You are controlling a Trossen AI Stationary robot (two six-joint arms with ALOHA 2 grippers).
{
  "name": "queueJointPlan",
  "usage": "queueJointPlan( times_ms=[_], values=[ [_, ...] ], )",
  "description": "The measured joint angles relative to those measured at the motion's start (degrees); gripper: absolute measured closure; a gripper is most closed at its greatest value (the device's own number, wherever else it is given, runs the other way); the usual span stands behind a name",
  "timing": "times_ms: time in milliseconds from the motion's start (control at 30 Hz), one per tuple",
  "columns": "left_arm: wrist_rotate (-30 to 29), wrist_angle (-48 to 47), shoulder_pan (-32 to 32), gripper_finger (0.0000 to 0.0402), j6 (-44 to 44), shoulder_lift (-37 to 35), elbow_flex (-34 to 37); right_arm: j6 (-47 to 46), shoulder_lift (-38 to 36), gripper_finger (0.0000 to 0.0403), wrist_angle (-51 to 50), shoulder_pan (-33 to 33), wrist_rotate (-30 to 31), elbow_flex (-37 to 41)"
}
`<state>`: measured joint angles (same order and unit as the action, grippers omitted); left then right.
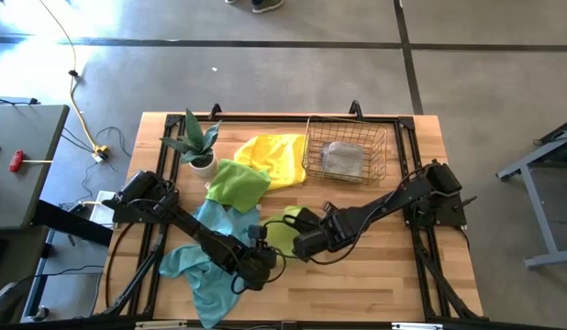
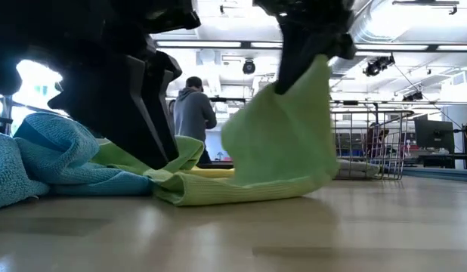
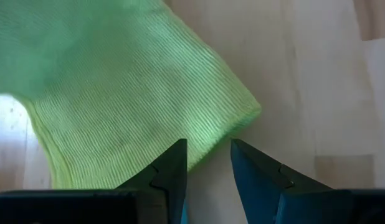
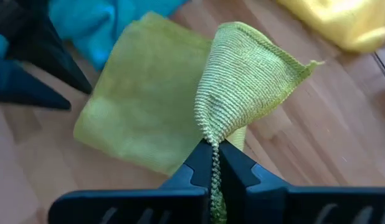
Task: Fold microfiber towels
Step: Fold the light green microfiber towel
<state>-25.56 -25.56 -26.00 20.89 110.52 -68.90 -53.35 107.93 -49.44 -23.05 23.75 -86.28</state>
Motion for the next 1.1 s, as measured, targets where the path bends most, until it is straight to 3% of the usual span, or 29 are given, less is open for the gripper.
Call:
queueJointPlan(
  times_ms=[500, 933, 1100],
  values=[
    [-0.9, -1.2, -1.4, 0.0287, 3.3, 0.0, 3.3, 6.9, 5.7, 0.0403, 16.0, 1.7, 1.4, 0.0],
    [-6.6, -8.7, -4.1, 0.0287, 10.5, 0.0, 3.4, 7.0, 9.6, 0.0402, 23.6, 1.2, 1.0, 0.1],
    [-6.7, -8.8, -4.1, 0.0287, 10.5, 0.0, 3.4, 7.2, 9.6, 0.0371, 23.8, 1.1, 0.0, 0.1]
  ],
)
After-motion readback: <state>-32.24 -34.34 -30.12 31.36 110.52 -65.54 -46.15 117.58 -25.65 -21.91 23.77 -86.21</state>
